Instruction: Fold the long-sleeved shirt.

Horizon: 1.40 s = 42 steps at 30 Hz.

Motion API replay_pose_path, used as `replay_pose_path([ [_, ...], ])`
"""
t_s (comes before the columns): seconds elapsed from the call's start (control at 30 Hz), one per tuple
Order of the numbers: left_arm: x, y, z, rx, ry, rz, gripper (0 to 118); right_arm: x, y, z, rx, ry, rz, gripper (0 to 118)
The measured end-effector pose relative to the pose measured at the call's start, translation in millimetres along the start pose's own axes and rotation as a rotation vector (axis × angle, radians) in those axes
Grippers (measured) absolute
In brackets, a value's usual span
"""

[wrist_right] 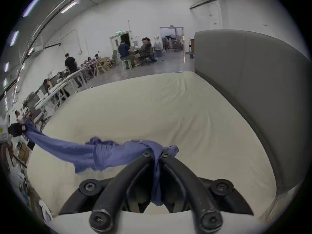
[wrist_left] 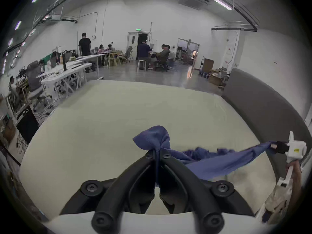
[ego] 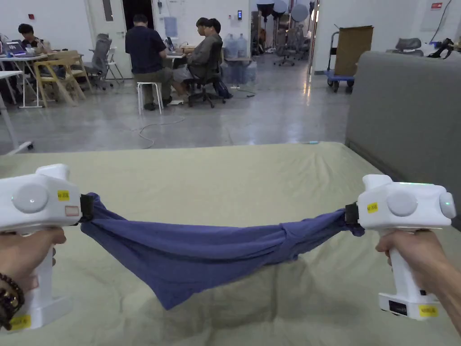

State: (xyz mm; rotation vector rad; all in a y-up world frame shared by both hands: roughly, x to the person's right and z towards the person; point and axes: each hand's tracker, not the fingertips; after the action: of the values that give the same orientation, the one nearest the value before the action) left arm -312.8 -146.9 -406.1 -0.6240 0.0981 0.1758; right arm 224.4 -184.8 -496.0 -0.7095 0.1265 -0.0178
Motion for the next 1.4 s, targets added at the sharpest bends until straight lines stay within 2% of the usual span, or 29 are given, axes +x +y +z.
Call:
replay_pose_path([
  [0.13, -10, -98, 19, -0.077, 0.041, 0.014, 0, 8, -76, 27, -0.088, 0.030, 0.056, 0],
  [0.23, -20, -174, 29, -0.210, 0.113, 0.059, 0, 19, -140, 42, -0.184, 0.050, 0.061, 0],
  [0.3, -24, -212, 34, -0.308, 0.186, 0.018, 0, 20, -180, 50, -0.247, 0.031, 0.110, 0],
  [0.37, -26, -239, 37, -0.367, 0.164, 0.014, 0, 24, -211, 43, -0.334, 0.020, 0.166, 0],
  [0.47, -34, -253, 33, -0.374, 0.122, 0.096, 0, 23, -242, 35, -0.391, 0.040, 0.137, 0],
  [0.5, -33, -252, 34, -0.367, 0.128, 0.087, 3, 21, -246, 33, -0.399, 0.033, 0.133, 7],
  [0.53, -34, -249, 34, -0.356, 0.129, 0.086, 22, 20, -246, 34, -0.398, 0.023, 0.139, 27],
  [0.57, -33, -246, 38, -0.331, 0.141, 0.085, 60, 18, -242, 39, -0.384, 0.023, 0.141, 60],
  [0.6, -33, -240, 44, -0.306, 0.140, 0.075, 109, 15, -237, 47, -0.365, 0.005, 0.153, 106],
  [0.63, -33, -236, 49, -0.297, 0.137, 0.066, 118, 13, -231, 54, -0.335, -0.009, 0.154, 118],
  [0.67, -32, -232, 56, -0.289, 0.137, 0.058, 116, 13, -221, 60, -0.296, -0.028, 0.176, 118],
  [0.7, -29, -222, 64, -0.170, 0.132, 0.050, 116, 12, -211, 69, -0.232, -0.028, 0.178, 118],
  [0.73, -26, -220, 66, -0.205, 0.140, 0.055, 115, 12, -203, 78, -0.193, -0.021, 0.181, 118],
  [0.77, -24, -215, 66, -0.212, 0.140, 0.063, 108, 10, -193, 80, -0.188, -0.017, 0.170, 110],
  [0.8, -25, -214, 67, -0.212, 0.137, 0.066, 62, 7, -185, 79, -0.206, -0.016, 0.159, 67],
  [0.83, -23, -212, 68, -0.200, 0.131, 0.070, 0, 4, -179, 78, -0.205, -0.008, 0.137, 7],
  [0.87, -21, -210, 66, -0.186, 0.119, 0.066, 0, 3, -178, 81, -0.191, 0.009, 0.122, 0],
  [0.9, -18, -209, 61, -0.195, 0.122, 0.064, 0, 0, -176, 76, -0.191, 0.021, 0.125, 0],
  [0.93, -21, -213, 60, -0.210, 0.153, 0.043, 0, -3, -180, 68, -0.202, 0.077, 0.067, 0],
  [0.97, -20, -213, 57, -0.211, 0.133, 0.050, 0, -5, -179, 63, -0.212, 0.052, 0.114, 0],
  [1.0, -22, -214, 54, -0.214, 0.128, 0.058, 22, -10, -181, 63, -0.230, 0.065, 0.133, 0],
  [1.03, -23, -215, 50, -0.216, 0.132, 0.073, 61, -13, -183, 60, -0.229, 0.067, 0.149, 0],
  [1.13, -29, -223, 40, -0.265, 0.186, 0.072, 99, -23, -184, 57, -0.234, 0.063, 0.169, 0],
  [1.17, -32, -226, 34, -0.291, 0.210, 0.072, 114, -23, -186, 55, -0.238, 0.070, 0.170, 0],
  [1.23, -38, -234, 35, -0.282, 0.213, 0.074, 113, -21, -188, 51, -0.247, 0.090, 0.170, 0],
  [1.33, -50, -246, 15, -0.388, 0.256, 0.100, 112, -27, -187, 47, -0.258, 0.099, 0.182, 0],
  [1.4, -56, -254, 4, -0.405, 0.255, 0.116, 107, -33, -186, 42, -0.266, 0.098, 0.193, 0],
])
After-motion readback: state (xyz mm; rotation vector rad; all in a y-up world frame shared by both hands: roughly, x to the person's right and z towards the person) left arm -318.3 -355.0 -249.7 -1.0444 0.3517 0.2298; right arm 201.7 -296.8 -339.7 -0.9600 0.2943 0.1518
